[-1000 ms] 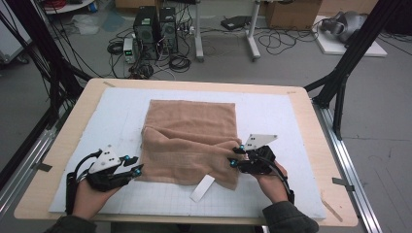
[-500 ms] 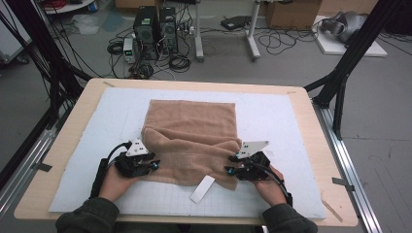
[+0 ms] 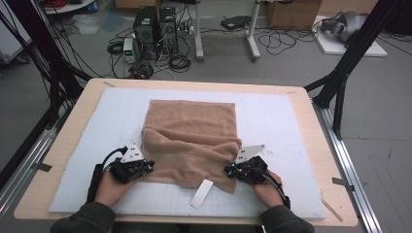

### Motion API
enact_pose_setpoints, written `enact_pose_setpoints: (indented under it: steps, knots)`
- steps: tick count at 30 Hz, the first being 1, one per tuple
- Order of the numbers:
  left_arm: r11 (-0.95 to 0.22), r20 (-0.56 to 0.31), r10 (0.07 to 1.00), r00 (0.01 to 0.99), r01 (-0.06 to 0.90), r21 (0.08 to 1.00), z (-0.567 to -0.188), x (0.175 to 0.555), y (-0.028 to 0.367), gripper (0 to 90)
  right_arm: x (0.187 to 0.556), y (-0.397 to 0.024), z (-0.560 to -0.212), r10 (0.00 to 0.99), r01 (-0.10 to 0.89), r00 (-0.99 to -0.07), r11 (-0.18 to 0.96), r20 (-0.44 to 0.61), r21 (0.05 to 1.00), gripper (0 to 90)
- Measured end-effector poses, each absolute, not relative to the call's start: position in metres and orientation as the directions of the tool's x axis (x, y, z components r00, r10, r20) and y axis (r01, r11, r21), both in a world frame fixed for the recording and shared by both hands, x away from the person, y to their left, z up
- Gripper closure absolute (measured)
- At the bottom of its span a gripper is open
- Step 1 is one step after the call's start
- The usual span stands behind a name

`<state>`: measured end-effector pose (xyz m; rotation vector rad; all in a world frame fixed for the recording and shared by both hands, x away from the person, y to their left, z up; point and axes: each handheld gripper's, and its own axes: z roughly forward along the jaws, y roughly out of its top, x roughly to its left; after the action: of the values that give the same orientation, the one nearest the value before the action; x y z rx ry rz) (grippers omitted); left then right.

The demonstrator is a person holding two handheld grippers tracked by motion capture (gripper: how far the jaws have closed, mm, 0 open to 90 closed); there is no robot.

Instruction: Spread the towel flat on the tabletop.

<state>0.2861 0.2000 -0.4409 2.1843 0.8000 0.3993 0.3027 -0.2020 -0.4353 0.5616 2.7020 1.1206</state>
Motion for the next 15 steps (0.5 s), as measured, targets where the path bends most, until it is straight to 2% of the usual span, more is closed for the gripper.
enact_pose_setpoints:
  steps: [2, 3, 4, 6, 10, 12, 13, 15]
  knots:
    - [-0.494, 0.019, 0.667, 0.745, 0.422, 0.76, -0.442, 0.285, 0.206, 86.6, 0.3, -0.205, -0.433, 0.385, 0.289, -0.922, 0.611, 0.042, 0.737, 77.3]
    - [-0.481, 0.001, 0.674, 0.739, 0.438, 0.759, -0.443, 0.286, 0.208, 74.8, 0.299, -0.204, -0.433, 0.379, 0.294, -0.924, 0.604, 0.057, 0.741, 73.0]
    - [-0.471, -0.02, 0.676, 0.736, 0.454, 0.756, -0.443, 0.288, 0.21, 66.9, 0.298, -0.203, -0.433, 0.378, 0.292, -0.924, 0.611, 0.052, 0.736, 70.5]
    - [-0.469, -0.032, 0.668, 0.744, 0.453, 0.758, -0.444, 0.29, 0.211, 65.1, 0.297, -0.2, -0.436, 0.373, 0.291, -0.927, 0.637, 0.045, 0.714, 69.3]
    - [-0.482, -0.011, 0.661, 0.75, 0.435, 0.761, -0.445, 0.289, 0.209, 68.2, 0.299, -0.196, -0.442, 0.372, 0.298, -0.927, 0.645, 0.051, 0.704, 72.3]
    - [-0.479, -0.02, 0.65, 0.759, 0.43, 0.765, -0.446, 0.288, 0.209, 76.4, 0.3, -0.196, -0.443, 0.374, 0.299, -0.926, 0.642, 0.052, 0.706, 76.9]
    - [-0.485, -0.013, 0.645, 0.764, 0.422, 0.765, -0.446, 0.288, 0.208, 79.4, 0.299, -0.195, -0.443, 0.372, 0.301, -0.926, 0.64, 0.057, 0.707, 82.1]
    - [-0.485, -0.011, 0.644, 0.765, 0.419, 0.767, -0.446, 0.287, 0.207, 85.2, 0.298, -0.193, -0.442, 0.36, 0.289, -0.931, 0.651, 0.049, 0.702, 84.6]
